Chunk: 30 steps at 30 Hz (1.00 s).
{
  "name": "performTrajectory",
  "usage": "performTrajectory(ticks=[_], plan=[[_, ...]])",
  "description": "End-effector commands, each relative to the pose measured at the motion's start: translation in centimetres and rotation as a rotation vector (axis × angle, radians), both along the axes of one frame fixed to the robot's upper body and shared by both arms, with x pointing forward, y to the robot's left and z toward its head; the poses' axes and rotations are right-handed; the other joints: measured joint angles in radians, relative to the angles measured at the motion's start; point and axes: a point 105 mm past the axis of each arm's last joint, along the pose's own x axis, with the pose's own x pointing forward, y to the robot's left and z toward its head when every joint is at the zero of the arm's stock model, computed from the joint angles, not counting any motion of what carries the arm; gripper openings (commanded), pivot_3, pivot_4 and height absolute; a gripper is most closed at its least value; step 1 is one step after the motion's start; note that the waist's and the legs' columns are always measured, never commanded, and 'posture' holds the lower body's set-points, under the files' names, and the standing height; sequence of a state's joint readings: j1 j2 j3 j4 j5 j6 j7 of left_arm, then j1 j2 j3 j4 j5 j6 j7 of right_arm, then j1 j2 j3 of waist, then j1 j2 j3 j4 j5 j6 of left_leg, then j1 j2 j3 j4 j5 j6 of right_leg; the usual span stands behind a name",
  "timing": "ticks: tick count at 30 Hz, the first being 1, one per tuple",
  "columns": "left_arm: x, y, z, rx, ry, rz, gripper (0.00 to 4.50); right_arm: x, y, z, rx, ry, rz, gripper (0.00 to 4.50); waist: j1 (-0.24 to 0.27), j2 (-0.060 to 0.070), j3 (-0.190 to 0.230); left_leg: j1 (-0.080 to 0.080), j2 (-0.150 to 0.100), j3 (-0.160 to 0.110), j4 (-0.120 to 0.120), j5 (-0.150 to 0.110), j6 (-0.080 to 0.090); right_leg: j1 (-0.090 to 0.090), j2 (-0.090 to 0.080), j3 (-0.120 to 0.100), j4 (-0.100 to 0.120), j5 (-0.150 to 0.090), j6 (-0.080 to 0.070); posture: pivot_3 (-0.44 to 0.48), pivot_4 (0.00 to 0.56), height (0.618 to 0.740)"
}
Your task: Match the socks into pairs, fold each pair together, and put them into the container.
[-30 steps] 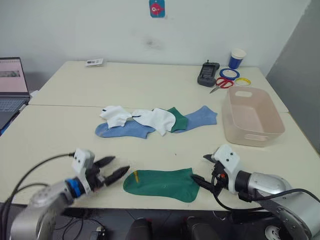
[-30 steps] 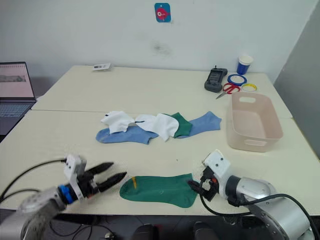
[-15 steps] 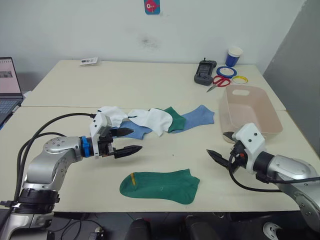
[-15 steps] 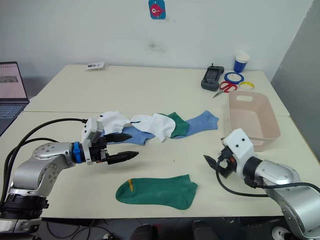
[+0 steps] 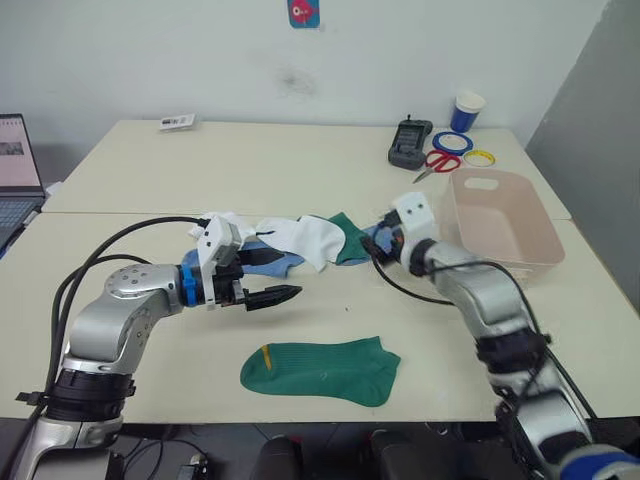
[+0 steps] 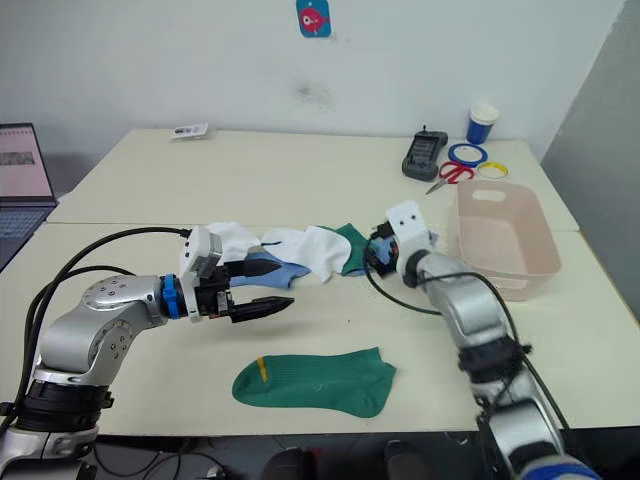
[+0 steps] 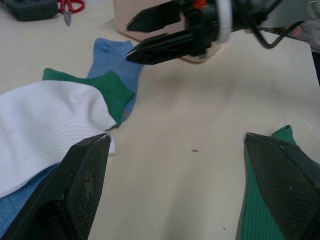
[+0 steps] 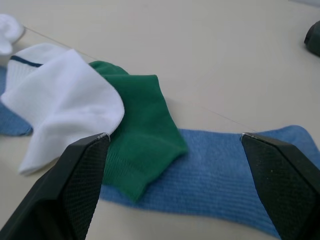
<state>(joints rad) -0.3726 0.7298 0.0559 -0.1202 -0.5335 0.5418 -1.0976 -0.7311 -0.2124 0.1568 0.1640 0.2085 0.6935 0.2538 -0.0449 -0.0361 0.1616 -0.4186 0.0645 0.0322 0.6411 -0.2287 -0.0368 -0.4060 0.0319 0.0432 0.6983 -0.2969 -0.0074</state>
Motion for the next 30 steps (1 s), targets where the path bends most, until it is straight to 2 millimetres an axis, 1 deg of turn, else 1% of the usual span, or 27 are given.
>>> performTrajectory(ticks=[1,3,6,8,9,10,11,13,14,15,19,20,25,28,29,30], plan=[[-0.2,-0.4,1.2,-0.013,-0.048,-0.014,4.44,2.2,-0.5,0.5,0.065,-0.007,-0.058,4.50,0.002,0.000,0.000,0.000,0.000,0.000,0.000,0.000,0.000,0.000,0.000,0.000,0.000,0.001,-0.001,0.000,0.150,0.732],[-0.1,-0.5,1.1,-0.013,-0.049,-0.012,4.44,2.8,-0.4,-0.2,0.071,0.016,-0.066,4.50,0.005,0.001,0.000,0.000,0.000,0.000,0.000,0.000,0.000,0.000,0.000,0.000,0.000,0.001,-0.002,0.000,0.150,0.732],[-0.1,-0.4,0.9,-0.011,-0.048,-0.008,4.44,3.1,-0.1,-1.3,0.104,0.064,-0.064,4.50,0.007,0.001,0.000,0.000,0.000,0.000,0.000,0.000,0.000,0.000,0.000,0.000,0.000,0.001,-0.002,0.000,0.150,0.732],[0.0,-0.3,0.8,-0.010,-0.047,-0.005,4.50,2.8,0.6,-1.9,0.126,0.096,-0.038,4.10,0.007,0.001,0.001,0.000,0.000,0.000,0.000,0.000,0.000,0.000,0.000,0.000,0.000,0.001,-0.002,0.000,0.150,0.732],[0.0,-0.2,0.7,-0.009,-0.046,-0.003,4.50,2.6,1.0,-2.2,0.136,0.113,-0.024,3.86,0.007,0.001,0.001,0.000,0.000,0.000,0.000,0.000,0.000,0.000,0.000,0.000,0.000,0.001,-0.002,0.000,0.150,0.732],[0.1,-0.2,0.5,-0.008,-0.047,-0.002,4.50,2.4,1.4,-2.4,0.145,0.126,-0.011,3.47,0.007,0.001,0.001,0.000,0.000,0.000,0.000,0.000,0.000,0.000,0.000,0.000,0.000,0.001,-0.002,0.000,0.150,0.732],[0.1,-0.1,0.5,-0.008,-0.047,0.000,4.50,2.3,1.6,-2.5,0.153,0.132,-0.003,3.20,0.005,0.001,0.001,0.000,0.000,0.000,0.000,0.000,0.000,0.000,0.000,0.000,0.001,0.001,-0.002,0.000,0.150,0.732],[0.2,-0.1,0.4,-0.009,-0.048,0.000,4.50,2.0,2.1,-2.6,0.164,0.137,0.014,2.41,0.003,0.001,0.001,0.000,0.000,0.000,0.000,0.000,0.000,0.000,0.000,0.000,0.001,0.001,-0.002,0.000,0.150,0.732],[0.2,-0.1,0.3,-0.009,-0.049,0.000,4.50,1.9,2.4,-2.5,0.179,0.136,0.026,2.10,0.004,0.001,0.001,0.000,0.000,0.000,0.000,0.000,0.000,0.000,0.000,-0.001,0.001,0.001,-0.002,0.000,0.150,0.732],[0.2,-0.1,0.3,-0.010,-0.050,0.000,4.50,1.7,2.7,-2.4,0.191,0.136,0.035,1.67,0.004,0.001,0.001,0.000,0.000,-0.001,0.000,0.000,0.000,0.000,0.000,-0.001,0.002,0.001,-0.002,0.000,0.150,0.732],[0.5,0.2,0.2,-0.011,-0.071,0.018,4.50,1.4,3.1,-1.6,0.231,0.120,0.056,0.22,0.004,0.001,0.001,0.000,0.000,0.000,0.000,0.000,0.000,0.000,0.000,-0.001,0.002,0.001,-0.002,0.000,0.150,0.732],[0.5,0.3,0.2,-0.011,-0.073,0.020,4.50,1.3,3.1,-1.4,0.229,0.112,0.058,0.03,0.004,0.001,0.001,0.000,0.000,0.000,0.000,0.000,0.000,0.000,0.000,0.000,0.002,0.001,-0.002,0.000,0.150,0.732],[0.8,0.3,-0.1,-0.007,-0.077,0.028,4.50,1.6,2.7,0.6,0.129,-0.021,0.076,0.03,0.005,0.002,0.001,0.000,0.000,0.000,0.000,0.000,0.000,0.000,0.000,-0.001,0.002,0.001,-0.002,0.000,0.150,0.732],[0.9,0.4,-0.1,-0.007,-0.082,0.032,4.50,1.9,2.3,2.1,-0.002,-0.138,0.094,0.03,0.005,0.002,0.001,0.000,0.000,0.000,0.000,0.000,0.000,0.000,0.000,-0.001,0.002,0.001,-0.002,0.000,0.150,0.732],[1.0,0.4,-0.1,-0.007,-0.083,0.033,4.50,2.0,2.1,2.4,-0.029,-0.163,0.098,0.03,0.004,0.002,0.001,0.000,0.000,0.000,0.000,0.000,0.000,0.000,0.000,-0.001,0.002,0.001,-0.002,0.000,0.150,0.732],[1.0,0.5,-0.1,-0.006,-0.086,0.037,4.50,2.1,1.9,3.2,-0.053,-0.195,0.104,0.03,0.005,0.002,0.001,0.000,0.000,0.000,0.000,0.000,0.000,-0.001,0.000,-0.001,0.002,0.001,-0.002,0.000,0.150,0.732]])
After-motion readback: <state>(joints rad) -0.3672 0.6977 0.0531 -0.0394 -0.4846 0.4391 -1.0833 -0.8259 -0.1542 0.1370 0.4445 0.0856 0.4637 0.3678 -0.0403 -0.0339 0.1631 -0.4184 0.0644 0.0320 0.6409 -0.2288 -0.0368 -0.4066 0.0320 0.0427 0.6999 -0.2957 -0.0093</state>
